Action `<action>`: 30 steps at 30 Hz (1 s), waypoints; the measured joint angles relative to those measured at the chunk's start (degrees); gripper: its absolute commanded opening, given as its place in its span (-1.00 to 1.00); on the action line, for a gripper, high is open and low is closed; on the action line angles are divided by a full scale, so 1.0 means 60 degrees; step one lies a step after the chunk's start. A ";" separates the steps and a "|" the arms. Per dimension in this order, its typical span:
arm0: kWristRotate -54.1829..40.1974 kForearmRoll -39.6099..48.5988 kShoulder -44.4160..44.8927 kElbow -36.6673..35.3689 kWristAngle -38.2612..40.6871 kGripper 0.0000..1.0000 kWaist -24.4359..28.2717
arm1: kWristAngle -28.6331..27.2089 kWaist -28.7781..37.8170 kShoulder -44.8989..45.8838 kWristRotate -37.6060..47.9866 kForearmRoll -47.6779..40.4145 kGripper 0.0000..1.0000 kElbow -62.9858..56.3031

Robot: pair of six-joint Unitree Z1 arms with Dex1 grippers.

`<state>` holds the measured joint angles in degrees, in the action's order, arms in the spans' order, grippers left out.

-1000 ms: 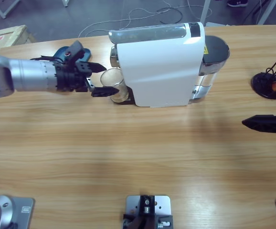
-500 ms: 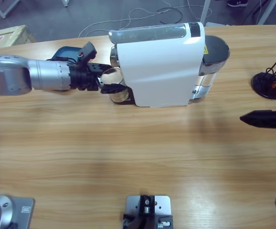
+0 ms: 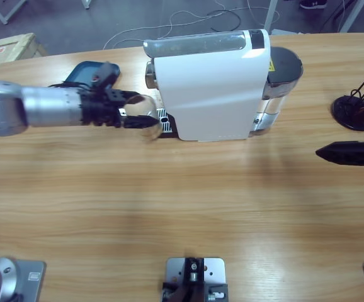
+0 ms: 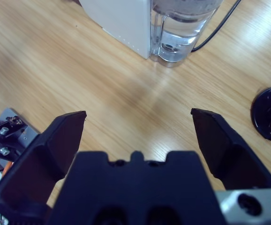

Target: Pour coffee

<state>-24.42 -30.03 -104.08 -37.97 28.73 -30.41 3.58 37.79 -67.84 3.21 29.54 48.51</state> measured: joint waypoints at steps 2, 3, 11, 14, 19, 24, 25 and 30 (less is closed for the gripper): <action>0.0283 0.0007 0.0553 0.0194 -0.0732 -1.00 0.0411 | 0.0000 0.0000 0.0203 0.0000 0.0171 1.00 0.0008; 0.0461 0.0007 0.0777 0.0255 -0.1101 -1.00 0.0714 | 0.0000 0.0000 0.0322 0.0000 0.0265 1.00 0.0008; 0.1517 0.0009 0.0843 -0.0488 -0.2944 -1.00 0.3406 | 0.0000 0.0000 0.0848 0.0048 0.0436 1.00 -0.0002; 0.1898 0.0009 0.0256 -0.0996 -0.3191 -1.00 0.3897 | 0.0000 0.0000 0.0848 0.0048 0.0436 1.00 -0.0002; 0.2191 0.0009 -0.0696 -0.1515 -0.3254 -1.00 0.4108 | 0.0000 0.0000 0.0848 0.0048 0.0436 1.00 -0.0002; 0.2245 0.0010 -0.1223 -0.1743 -0.3253 -1.00 0.4109 | 0.0000 0.0000 0.0832 0.0048 0.0418 1.00 -0.0002; 0.2245 0.0031 -0.1310 -0.1836 -0.3253 -1.00 0.4109 | 0.0000 0.0000 0.0827 0.0048 0.0400 1.00 -0.0002; 0.2245 0.0466 -0.1600 -0.2366 -0.3251 -1.00 0.4070 | 0.0000 0.0000 0.0791 0.0048 0.0343 1.00 -0.0002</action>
<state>-10.95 -27.23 -113.68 -52.17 9.22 -5.99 3.58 37.80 -63.10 3.50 31.60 48.50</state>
